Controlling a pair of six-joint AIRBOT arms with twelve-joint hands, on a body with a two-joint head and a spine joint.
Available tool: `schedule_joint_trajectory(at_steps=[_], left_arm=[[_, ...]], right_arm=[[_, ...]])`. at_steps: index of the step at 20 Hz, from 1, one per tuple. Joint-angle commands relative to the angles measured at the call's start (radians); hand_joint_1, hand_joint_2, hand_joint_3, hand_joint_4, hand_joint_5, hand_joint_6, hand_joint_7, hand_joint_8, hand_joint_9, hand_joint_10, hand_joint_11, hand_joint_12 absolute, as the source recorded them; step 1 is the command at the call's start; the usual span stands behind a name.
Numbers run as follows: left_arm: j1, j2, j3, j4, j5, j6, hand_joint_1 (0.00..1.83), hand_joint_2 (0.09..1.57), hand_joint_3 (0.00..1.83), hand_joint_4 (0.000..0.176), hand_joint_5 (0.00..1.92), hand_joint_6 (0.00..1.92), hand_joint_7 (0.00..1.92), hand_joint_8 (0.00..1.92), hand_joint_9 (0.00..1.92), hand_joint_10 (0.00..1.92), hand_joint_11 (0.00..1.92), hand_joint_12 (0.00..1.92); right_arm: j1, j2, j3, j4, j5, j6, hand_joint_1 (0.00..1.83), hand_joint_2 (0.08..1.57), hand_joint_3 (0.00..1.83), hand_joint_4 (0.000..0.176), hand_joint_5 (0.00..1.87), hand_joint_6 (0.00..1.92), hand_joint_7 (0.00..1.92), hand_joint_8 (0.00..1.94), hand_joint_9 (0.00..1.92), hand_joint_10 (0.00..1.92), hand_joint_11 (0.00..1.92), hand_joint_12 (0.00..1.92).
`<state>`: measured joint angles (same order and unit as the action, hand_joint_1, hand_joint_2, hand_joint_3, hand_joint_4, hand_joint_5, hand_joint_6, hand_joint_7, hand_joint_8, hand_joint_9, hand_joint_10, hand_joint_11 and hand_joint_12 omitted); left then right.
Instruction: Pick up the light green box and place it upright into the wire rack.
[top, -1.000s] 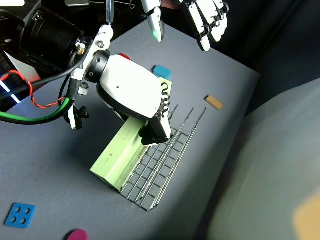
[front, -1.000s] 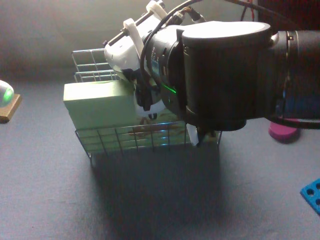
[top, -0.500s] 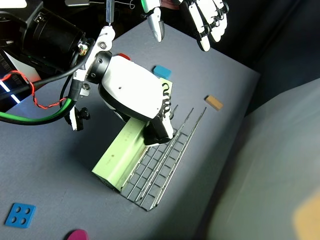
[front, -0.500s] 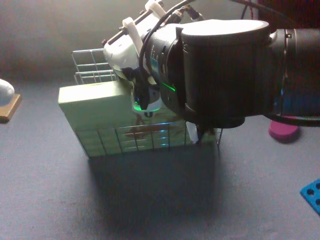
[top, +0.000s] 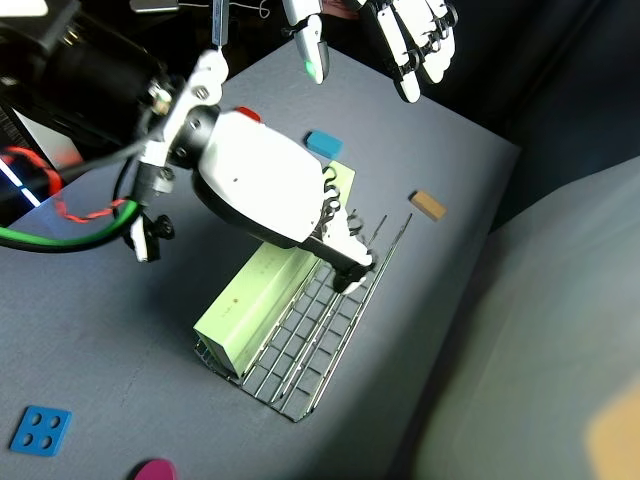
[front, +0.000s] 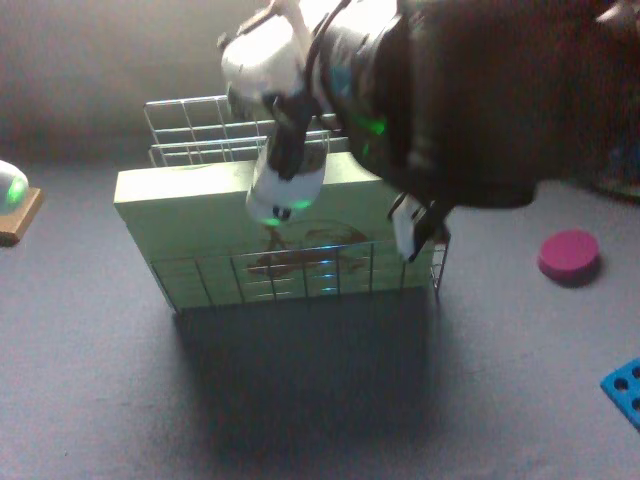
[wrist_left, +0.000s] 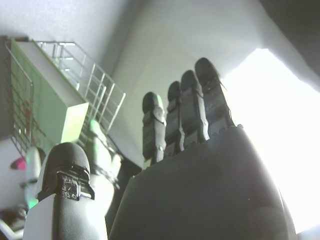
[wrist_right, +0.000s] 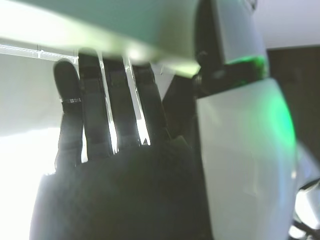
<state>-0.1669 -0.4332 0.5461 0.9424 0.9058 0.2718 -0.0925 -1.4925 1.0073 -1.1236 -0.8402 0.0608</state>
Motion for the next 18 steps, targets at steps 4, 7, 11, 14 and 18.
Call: schedule_joint_trajectory(at_steps=[4,7,11,14,18], left_arm=[[-0.029,-0.002,-0.025,0.058,-0.039,0.006,0.24,1.19,0.00,0.061,0.21,0.00,0.09,0.00,0.08,0.00,0.00,0.33],[-0.041,-0.005,-0.047,0.051,-0.026,0.006,0.24,1.19,0.00,0.061,0.21,0.00,0.10,0.01,0.10,0.01,0.00,0.34],[-0.053,-0.008,-0.085,0.043,-0.024,0.006,0.23,1.20,0.00,0.061,0.20,0.00,0.10,0.00,0.11,0.00,0.00,0.38],[-0.089,-0.018,-0.116,0.040,0.010,0.014,0.23,1.20,0.00,0.062,0.21,0.00,0.11,0.00,0.13,0.01,0.00,0.37],[-0.124,-0.027,-0.143,0.034,0.042,0.023,0.34,1.19,0.00,0.017,0.53,0.06,0.50,0.06,0.48,0.12,0.01,1.12]], right_arm=[[0.073,0.105,-0.126,-0.083,0.032,0.009,0.73,0.94,0.00,0.000,0.34,0.00,0.36,0.00,0.29,0.00,0.00,1.08],[0.108,0.206,-0.232,-0.190,0.046,0.046,0.71,0.92,0.00,0.000,0.33,0.00,0.35,0.00,0.28,0.00,0.00,1.06],[0.141,0.321,-0.349,-0.168,0.028,0.010,0.69,0.93,0.00,0.000,0.33,0.00,0.35,0.00,0.28,0.00,0.00,1.00],[0.133,0.413,-0.447,-0.168,0.026,-0.011,0.68,0.94,0.00,0.000,0.42,0.02,0.41,0.01,0.36,0.03,0.00,1.13],[0.093,0.506,-0.540,-0.157,-0.005,-0.004,0.72,1.01,0.00,0.000,0.82,0.12,0.76,0.13,0.51,1.18,0.46,1.71]])
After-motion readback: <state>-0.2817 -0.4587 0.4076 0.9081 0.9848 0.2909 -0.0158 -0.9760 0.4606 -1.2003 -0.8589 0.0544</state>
